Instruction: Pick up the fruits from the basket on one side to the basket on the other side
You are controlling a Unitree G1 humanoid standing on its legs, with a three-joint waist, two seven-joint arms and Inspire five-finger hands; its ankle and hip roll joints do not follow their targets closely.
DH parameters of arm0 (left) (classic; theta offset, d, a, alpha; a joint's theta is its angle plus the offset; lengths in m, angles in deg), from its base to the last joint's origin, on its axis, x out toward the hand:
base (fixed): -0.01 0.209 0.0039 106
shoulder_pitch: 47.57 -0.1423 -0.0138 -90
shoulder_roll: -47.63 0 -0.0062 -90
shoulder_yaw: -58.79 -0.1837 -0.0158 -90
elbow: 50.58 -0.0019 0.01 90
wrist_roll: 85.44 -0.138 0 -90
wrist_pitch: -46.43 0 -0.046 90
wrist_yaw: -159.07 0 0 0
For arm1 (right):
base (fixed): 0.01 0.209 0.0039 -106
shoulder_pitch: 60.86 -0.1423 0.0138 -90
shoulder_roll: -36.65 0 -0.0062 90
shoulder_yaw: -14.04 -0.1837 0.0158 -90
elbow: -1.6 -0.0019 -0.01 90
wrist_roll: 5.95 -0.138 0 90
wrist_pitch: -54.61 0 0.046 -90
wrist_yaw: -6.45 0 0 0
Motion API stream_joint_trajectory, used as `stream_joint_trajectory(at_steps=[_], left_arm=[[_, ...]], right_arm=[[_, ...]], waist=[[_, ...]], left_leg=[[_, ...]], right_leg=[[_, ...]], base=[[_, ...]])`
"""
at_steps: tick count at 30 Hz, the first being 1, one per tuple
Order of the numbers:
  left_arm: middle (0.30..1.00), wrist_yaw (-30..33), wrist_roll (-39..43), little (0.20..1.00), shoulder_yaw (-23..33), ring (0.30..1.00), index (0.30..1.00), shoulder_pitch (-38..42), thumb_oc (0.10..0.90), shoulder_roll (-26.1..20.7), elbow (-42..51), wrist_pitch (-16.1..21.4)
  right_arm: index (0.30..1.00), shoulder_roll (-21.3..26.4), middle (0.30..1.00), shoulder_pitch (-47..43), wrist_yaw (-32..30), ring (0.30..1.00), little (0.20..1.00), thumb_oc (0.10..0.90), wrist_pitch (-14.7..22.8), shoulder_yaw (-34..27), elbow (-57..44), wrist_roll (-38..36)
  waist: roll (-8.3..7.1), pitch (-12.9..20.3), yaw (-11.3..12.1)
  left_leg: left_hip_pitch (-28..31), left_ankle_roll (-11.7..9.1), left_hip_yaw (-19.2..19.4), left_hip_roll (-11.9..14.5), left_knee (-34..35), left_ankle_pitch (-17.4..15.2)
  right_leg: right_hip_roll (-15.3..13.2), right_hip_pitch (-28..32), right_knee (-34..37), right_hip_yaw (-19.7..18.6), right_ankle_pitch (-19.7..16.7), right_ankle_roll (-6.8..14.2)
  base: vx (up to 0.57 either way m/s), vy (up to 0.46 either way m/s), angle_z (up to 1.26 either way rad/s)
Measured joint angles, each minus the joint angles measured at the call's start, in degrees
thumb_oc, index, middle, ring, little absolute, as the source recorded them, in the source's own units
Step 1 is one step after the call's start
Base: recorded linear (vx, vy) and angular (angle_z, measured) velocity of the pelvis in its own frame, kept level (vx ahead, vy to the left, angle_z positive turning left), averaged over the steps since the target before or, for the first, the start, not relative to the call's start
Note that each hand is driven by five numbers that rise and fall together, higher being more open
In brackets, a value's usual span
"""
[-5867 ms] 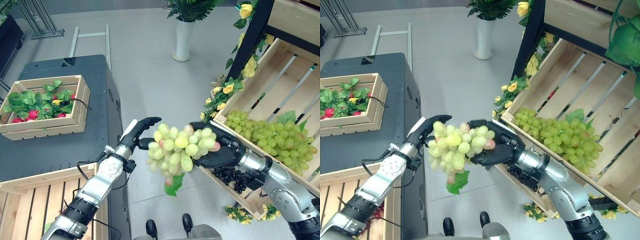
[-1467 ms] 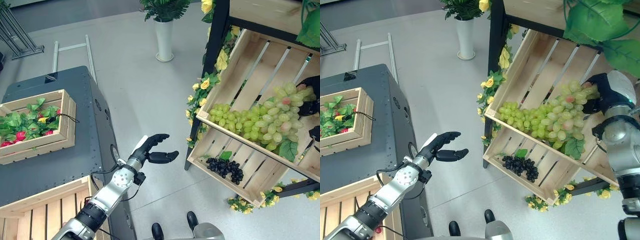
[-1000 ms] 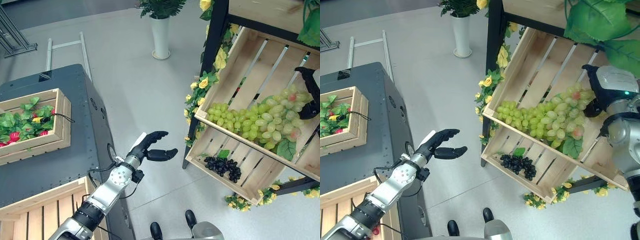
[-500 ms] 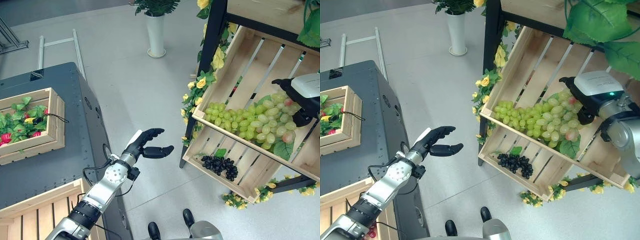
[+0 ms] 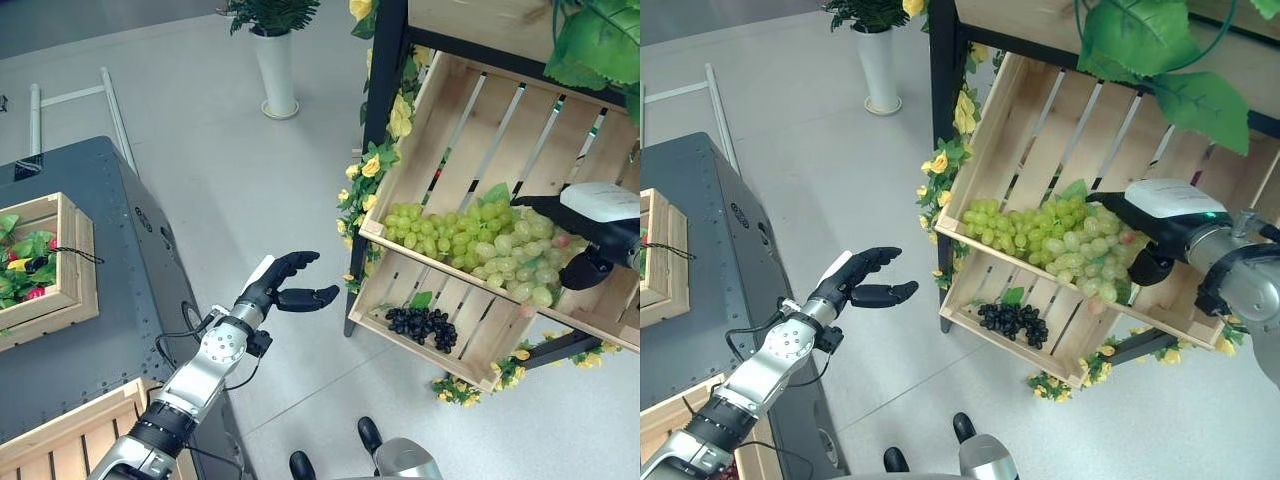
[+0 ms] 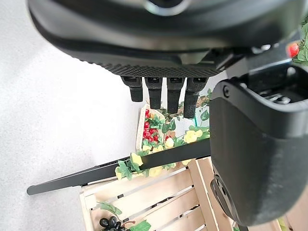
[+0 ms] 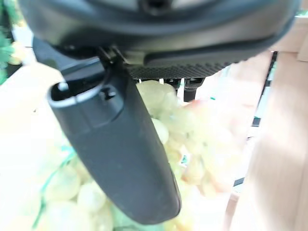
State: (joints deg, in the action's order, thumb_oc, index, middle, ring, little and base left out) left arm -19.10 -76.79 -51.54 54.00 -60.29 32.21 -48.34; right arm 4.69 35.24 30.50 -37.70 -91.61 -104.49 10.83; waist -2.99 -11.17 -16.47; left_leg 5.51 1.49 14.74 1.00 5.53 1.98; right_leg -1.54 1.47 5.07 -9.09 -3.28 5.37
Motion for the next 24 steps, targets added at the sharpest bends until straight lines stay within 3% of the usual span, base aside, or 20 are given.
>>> stream_joint_trajectory(at_steps=[16, 24], left_arm=[[0.900, 0.04, -0.08, 0.900, 0.93, 0.900, 0.900, -0.84, 0.800, -0.67, 0.01, 0.02], [0.900, 0.18, -0.05, 0.900, 0.98, 0.900, 0.900, -1.73, 0.800, -1.32, 0.04, 0.02]], right_arm=[[0.900, -0.48, 0.900, 7.22, -0.54, 0.900, 0.900, 0.800, 3.81, -6.61, -1.59, -3.42], [0.900, -0.52, 0.900, 11.25, 1.20, 0.900, 0.900, 0.800, -0.69, -6.68, -1.93, 8.59]], waist=[[-1.46, 1.12, -0.07], [-2.16, 1.90, -0.19]], left_leg=[[-0.01, 0.00, 0.04, 0.02, 0.00, 0.00], [-0.02, 0.00, 0.07, 0.00, 0.00, 0.00]], right_leg=[[-0.01, -0.03, 0.00, -0.04, -0.02, 0.02], [-0.05, -0.04, 0.00, -0.04, -0.02, 0.03]], base=[[0.00, 0.000, 0.00], [0.00, 0.000, 0.00]])
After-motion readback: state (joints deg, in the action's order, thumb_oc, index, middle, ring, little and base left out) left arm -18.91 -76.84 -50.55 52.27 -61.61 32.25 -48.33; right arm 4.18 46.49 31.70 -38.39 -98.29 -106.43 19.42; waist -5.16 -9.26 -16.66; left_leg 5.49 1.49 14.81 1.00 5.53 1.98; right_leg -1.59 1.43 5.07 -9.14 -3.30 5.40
